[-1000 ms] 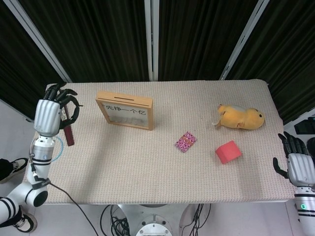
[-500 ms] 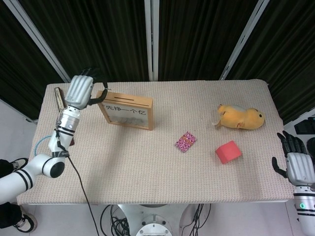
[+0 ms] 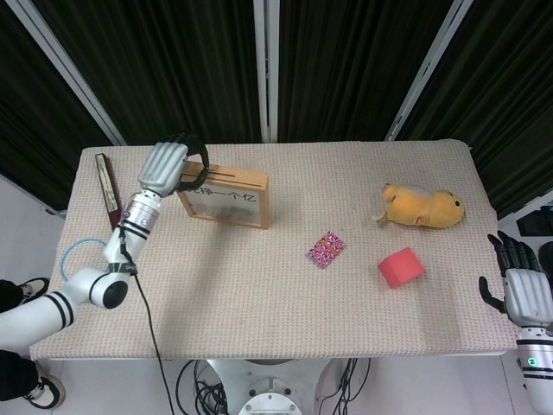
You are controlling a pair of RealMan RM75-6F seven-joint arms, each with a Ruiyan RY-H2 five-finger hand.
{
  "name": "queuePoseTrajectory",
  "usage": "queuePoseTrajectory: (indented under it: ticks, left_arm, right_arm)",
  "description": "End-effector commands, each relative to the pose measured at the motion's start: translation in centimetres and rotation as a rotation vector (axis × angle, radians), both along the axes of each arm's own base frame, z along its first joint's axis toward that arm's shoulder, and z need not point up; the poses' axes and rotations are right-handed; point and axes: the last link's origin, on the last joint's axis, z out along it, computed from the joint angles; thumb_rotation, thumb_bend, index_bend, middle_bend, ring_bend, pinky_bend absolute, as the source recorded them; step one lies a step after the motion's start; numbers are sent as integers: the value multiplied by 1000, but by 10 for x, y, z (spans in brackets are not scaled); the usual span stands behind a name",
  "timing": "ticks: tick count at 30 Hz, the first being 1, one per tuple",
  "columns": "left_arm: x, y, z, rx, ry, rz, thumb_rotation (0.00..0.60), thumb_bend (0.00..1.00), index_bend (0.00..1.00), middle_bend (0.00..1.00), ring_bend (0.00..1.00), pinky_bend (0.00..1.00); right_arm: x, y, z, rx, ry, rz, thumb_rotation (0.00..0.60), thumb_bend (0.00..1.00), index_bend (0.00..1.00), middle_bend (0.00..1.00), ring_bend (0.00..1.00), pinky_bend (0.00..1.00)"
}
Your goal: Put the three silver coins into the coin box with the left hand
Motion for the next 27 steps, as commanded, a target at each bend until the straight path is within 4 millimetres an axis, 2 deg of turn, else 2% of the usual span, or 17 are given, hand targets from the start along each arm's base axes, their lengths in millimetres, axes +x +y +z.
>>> queuePoseTrajectory:
  ticks: [1,15,16,18,19,21,23,27]
  left_arm:
    - [1,0,-3,-12,-12,3,600,469,663,376,167,214]
    - [3,1,-12,-24,-8,3,600,469,656,376,167,213]
    - [3,1,-12,-23,-7,2,600,468,634,375,167,213]
    - [3,1,-13,-20,-7,-1,600,457,520,371,167,213]
    - [3,1,-12,-17,-8,-4,600,436,433,366,167,213]
    - [3,0,-11,-5,-9,-10,600,378,326,354,167,211]
    - [3,0,-11,3,-12,-15,600,342,282,346,167,210]
    - [1,-2,-7,19,-9,-24,600,309,271,335,167,210]
  right_arm:
    - [0,0,0,0,-1,0,600,430,0,0,0,0]
    - [-2,0,0,-3,0,-3,600,430,0,0,0,0]
    - [-2,0,0,-4,0,-3,600,430,0,0,0,0]
    - [-2,0,1,-5,-1,-3,600,431,0,0,0,0]
    - [-2,0,0,-5,-2,-3,600,430,0,0,0,0]
    - [-2,0,1,-5,-1,-3,600,430,0,0,0,0]
    - [-2,0,1,-4,0,-3,600,430,0,0,0,0]
    - [-2,-1,1,-4,1,-1,600,431,0,0,0,0]
